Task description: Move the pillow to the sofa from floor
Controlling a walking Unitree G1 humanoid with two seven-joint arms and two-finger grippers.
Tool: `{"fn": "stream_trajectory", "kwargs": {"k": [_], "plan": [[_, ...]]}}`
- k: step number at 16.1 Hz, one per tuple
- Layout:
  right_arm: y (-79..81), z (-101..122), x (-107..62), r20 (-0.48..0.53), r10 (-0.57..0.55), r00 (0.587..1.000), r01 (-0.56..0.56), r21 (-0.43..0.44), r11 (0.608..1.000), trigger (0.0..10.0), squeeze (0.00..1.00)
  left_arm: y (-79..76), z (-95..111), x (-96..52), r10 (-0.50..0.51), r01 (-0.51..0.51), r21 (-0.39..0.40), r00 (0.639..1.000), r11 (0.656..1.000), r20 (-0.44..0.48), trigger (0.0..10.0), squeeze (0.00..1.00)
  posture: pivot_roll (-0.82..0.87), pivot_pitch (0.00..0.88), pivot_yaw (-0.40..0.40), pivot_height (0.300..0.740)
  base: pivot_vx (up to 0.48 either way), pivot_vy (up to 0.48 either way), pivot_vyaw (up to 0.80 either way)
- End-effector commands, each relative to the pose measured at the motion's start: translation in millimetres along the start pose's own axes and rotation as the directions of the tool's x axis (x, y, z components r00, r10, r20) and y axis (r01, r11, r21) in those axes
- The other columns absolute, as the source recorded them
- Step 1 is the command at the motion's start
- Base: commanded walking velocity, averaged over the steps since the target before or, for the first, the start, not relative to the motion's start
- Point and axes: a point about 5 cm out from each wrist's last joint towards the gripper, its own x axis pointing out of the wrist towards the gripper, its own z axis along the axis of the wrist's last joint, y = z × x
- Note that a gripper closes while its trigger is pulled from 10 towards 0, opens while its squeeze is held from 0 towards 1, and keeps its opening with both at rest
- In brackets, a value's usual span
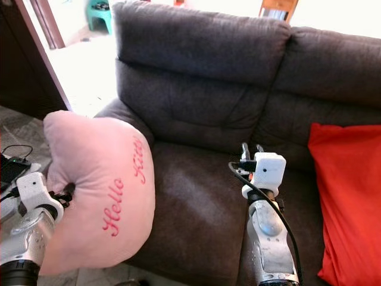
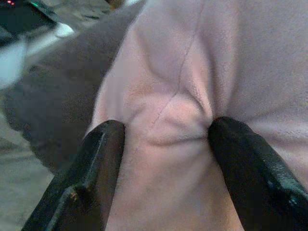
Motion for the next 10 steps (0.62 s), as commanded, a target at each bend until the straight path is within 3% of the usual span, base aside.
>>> {"fn": "stream_trajectory", "kwargs": {"k": [1,3,7,9,10], "plan": [[-4.1,2.6,-0.1,0.002,-0.009,1.000,0.009,-0.008,1.000,10.0,0.00,-14.1,-16.9,0.5,-0.088,0.087,-0.014,0.992,0.996,-0.094,10.0,0.00,0.06,0.036,-0.064,0.740,0.000,0.000,0.00],[-2.5,2.9,0.4,0.003,-0.005,1.000,0.005,-0.007,1.000,10.0,0.00,-26.3,-27.1,0.4,-0.179,0.180,-0.007,0.970,0.984,-0.165,10.0,0.00,0.07,0.039,-0.065,0.740,0.000,0.000,0.00],[-3.0,3.1,0.1,0.001,-0.004,1.000,0.004,-0.008,1.000,10.0,0.00,-30.2,-27.1,2.2,-0.177,0.184,0.018,0.966,0.983,-0.186,10.0,0.00,0.06,0.048,-0.066,0.740,0.000,0.000,0.00],[-3.4,2.8,-0.4,0.000,-0.008,1.000,0.008,-0.008,1.000,10.0,0.00,-29.1,-22.8,3.5,-0.168,0.175,0.024,0.971,0.984,-0.170,0.0,0.00,0.06,0.049,-0.065,0.740,0.000,0.000,0.00],[-3.2,2.7,-0.2,-0.001,-0.008,1.000,0.008,-0.007,1.000,10.0,0.00,-28.8,-22.2,3.7,-0.168,0.175,0.028,0.971,0.984,-0.168,0.0,0.00,0.06,0.051,-0.064,0.740,0.000,0.000,0.00]]}}
